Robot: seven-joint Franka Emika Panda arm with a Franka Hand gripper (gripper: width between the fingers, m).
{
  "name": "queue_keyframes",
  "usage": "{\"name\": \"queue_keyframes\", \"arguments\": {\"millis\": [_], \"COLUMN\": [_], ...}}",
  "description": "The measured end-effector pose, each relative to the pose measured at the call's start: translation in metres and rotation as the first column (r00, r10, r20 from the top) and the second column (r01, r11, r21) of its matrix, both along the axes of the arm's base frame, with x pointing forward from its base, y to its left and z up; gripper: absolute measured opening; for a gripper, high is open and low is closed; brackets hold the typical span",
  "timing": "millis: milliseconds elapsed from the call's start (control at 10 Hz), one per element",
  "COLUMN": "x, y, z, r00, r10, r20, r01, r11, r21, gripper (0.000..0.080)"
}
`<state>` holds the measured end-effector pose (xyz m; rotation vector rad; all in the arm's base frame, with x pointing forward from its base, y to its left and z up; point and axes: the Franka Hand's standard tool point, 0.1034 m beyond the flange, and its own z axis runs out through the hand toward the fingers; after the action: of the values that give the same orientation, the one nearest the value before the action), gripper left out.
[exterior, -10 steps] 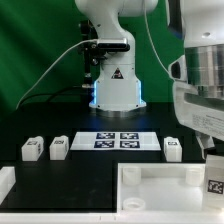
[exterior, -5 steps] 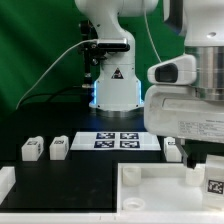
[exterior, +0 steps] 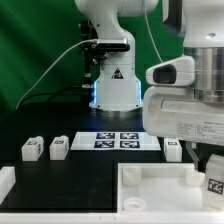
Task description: Assemble one leg
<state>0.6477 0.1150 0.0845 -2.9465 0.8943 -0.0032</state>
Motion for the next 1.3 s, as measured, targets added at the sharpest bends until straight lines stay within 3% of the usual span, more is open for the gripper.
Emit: {"name": "queue_keyframes", "arguments": {"millis": [200, 300, 500, 700, 800, 1100, 1200, 1300], "x": [0.000, -0.002, -0.010, -0.014, -0.015, -0.015, -0.014, -0.014], "y": [-0.002, -0.005, -0.007, -0.008, -0.007, -0.005, -0.001, 0.004], "z": [0.000, -0.001, -0.001, -0.001, -0.001, -0.001, -0.001, -0.001], "r00": [0.989, 0.935, 0.708, 0.479, 0.397, 0.500, 0.704, 0.826], "r10": [-0.150, -0.354, -0.706, -0.878, -0.918, -0.866, -0.709, -0.563], "r20": [-0.011, -0.012, 0.014, -0.009, -0.025, -0.013, 0.023, 0.040], "r01": [0.150, 0.354, 0.706, 0.878, 0.918, 0.866, 0.709, 0.562], "r11": [0.989, 0.935, 0.708, 0.478, 0.396, 0.500, 0.705, 0.827], "r21": [-0.001, -0.002, 0.011, 0.038, 0.032, 0.026, 0.017, 0.016], "gripper": [0.0300, 0.0300, 0.0300, 0.0301, 0.0302, 0.0311, 0.0482, 0.0482]}}
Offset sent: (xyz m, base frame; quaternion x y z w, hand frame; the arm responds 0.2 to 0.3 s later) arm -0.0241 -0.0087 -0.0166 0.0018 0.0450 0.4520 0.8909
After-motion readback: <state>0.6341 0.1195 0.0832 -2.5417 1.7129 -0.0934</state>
